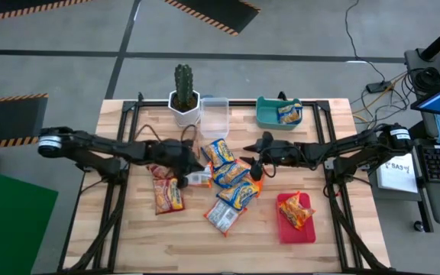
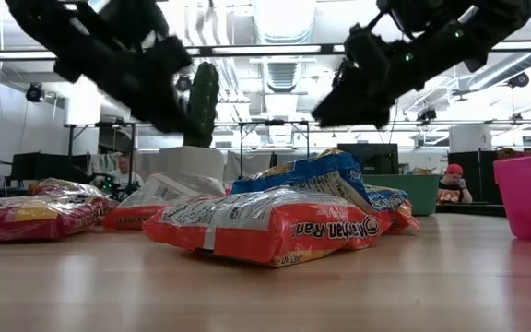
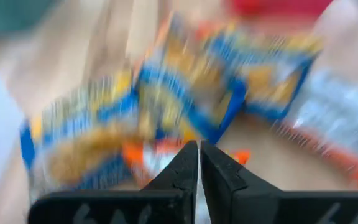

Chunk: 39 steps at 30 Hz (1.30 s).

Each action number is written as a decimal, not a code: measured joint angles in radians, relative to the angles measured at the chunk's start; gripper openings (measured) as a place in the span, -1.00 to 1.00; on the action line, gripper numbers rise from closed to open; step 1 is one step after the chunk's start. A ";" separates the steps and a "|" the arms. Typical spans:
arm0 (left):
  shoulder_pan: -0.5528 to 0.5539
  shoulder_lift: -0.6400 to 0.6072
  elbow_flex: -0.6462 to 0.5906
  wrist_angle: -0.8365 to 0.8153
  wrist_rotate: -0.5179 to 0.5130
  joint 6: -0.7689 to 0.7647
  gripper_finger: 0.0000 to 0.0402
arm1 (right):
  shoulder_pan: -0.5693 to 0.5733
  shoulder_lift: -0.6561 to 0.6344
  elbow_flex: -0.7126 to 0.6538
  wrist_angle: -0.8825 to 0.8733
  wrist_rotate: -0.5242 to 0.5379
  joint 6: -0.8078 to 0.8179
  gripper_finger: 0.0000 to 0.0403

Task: Sort Maruchan noodles
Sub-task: Put the orange noodle pack into the transparent bin

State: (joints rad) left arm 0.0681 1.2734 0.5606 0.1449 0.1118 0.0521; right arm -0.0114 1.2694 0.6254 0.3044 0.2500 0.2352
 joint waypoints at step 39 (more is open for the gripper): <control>0.001 0.211 -0.013 -0.070 -0.038 -0.088 -0.22 | 0.007 0.000 0.026 0.089 -0.048 -0.129 -0.05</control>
State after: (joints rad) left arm 0.0692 1.4841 0.5476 0.0746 0.0738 -0.0357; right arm -0.0048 1.2697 0.6518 0.3935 0.2020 0.1059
